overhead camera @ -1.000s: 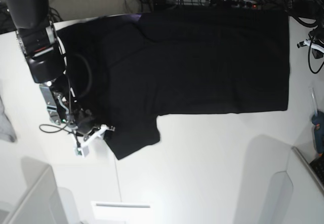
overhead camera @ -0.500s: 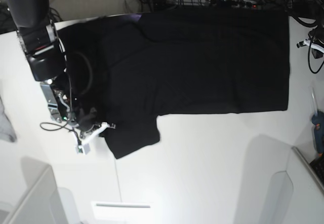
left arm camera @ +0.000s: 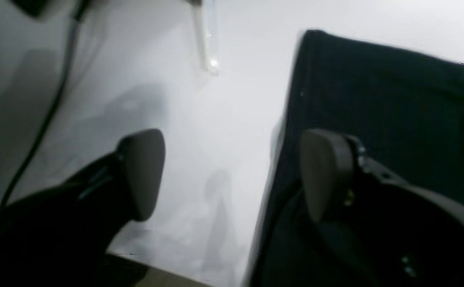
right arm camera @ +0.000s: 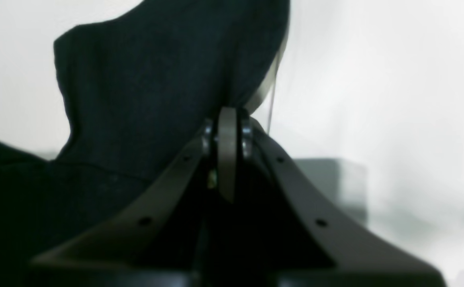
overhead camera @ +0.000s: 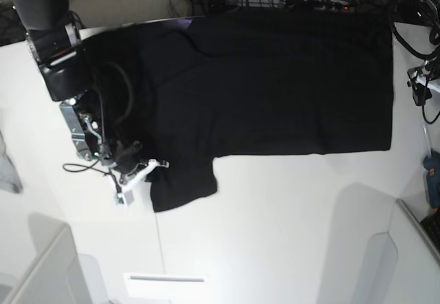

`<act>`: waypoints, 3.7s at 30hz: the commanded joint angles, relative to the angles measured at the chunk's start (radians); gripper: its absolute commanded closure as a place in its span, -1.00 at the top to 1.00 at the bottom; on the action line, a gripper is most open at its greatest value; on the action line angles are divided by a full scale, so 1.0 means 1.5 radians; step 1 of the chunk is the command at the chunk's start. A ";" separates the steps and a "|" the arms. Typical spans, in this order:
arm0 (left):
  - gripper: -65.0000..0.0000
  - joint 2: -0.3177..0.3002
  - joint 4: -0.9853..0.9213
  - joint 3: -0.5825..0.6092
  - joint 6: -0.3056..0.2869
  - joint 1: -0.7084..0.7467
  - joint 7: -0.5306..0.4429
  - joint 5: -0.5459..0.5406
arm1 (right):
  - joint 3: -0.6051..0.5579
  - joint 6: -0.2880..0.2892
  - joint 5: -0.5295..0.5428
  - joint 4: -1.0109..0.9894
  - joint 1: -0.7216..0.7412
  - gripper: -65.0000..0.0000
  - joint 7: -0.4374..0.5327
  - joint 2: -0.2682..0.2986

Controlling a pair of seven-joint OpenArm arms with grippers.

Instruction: Fold the T-shirt properly

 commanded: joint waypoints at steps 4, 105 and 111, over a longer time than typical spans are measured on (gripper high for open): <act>0.49 -0.031 -0.090 0.059 -0.002 -0.090 -0.014 0.070 | 0.004 0.004 0.004 0.011 0.025 -1.00 0.016 0.008; -1.00 -0.028 -0.238 0.225 -0.003 -0.176 -0.192 0.049 | 0.082 0.004 0.001 0.140 -0.099 -1.00 0.096 0.077; -1.00 -0.026 -0.225 0.219 -0.003 -0.165 -0.192 0.049 | 0.084 0.004 0.002 0.169 -0.119 -1.00 0.099 0.083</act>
